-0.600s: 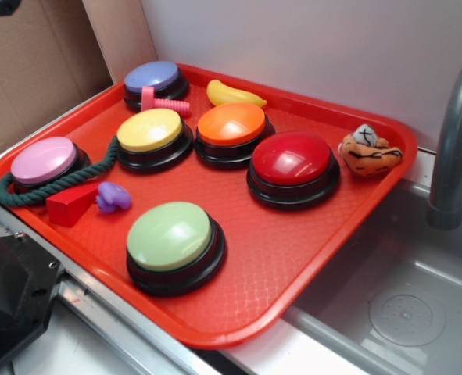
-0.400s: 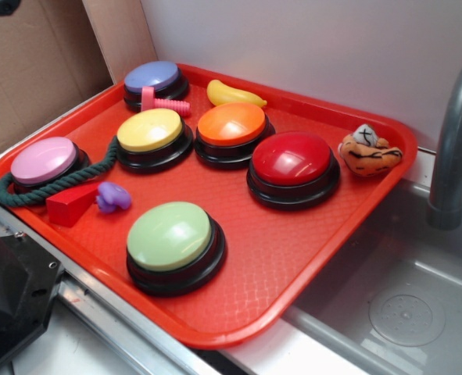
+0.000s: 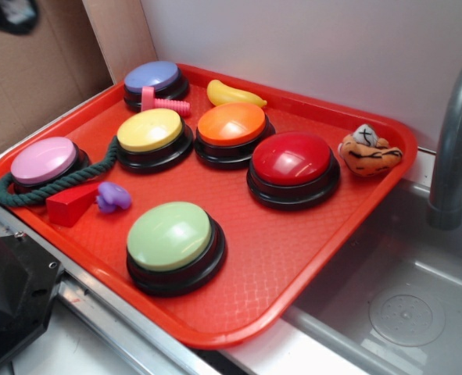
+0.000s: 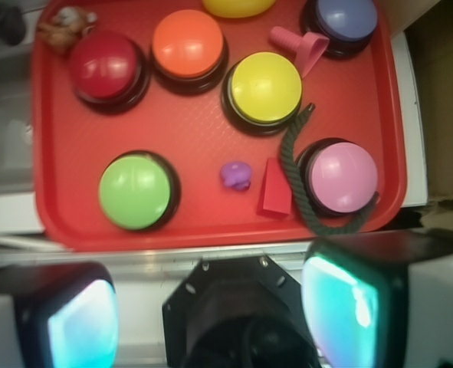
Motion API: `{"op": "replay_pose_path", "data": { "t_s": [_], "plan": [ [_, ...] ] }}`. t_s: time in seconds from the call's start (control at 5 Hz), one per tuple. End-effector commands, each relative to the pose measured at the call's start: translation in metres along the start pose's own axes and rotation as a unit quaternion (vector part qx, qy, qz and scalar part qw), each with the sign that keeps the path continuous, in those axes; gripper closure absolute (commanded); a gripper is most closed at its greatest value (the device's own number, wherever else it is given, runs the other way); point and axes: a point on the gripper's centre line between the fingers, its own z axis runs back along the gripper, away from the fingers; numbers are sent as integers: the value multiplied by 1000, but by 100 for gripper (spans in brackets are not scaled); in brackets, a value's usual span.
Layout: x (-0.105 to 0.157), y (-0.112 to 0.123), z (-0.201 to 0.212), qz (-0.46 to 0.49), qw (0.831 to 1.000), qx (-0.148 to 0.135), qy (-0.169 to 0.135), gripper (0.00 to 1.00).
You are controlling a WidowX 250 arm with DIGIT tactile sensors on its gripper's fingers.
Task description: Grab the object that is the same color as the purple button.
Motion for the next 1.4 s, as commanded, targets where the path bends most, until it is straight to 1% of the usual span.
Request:
{"op": "replay_pose_path", "data": {
  "t_s": [0.0,0.2,0.6,0.8,1.0,1.2],
  "plan": [
    [8,6,-70,186,983,4,-2,0],
    [11,13,-98,287,958,16,-26,0],
    [21,29,-141,405,913,45,-22,0],
    [24,35,-162,445,894,48,-16,0],
    [21,43,-177,486,872,52,-3,0],
    [21,45,-188,489,872,39,3,0]
  ]
}}
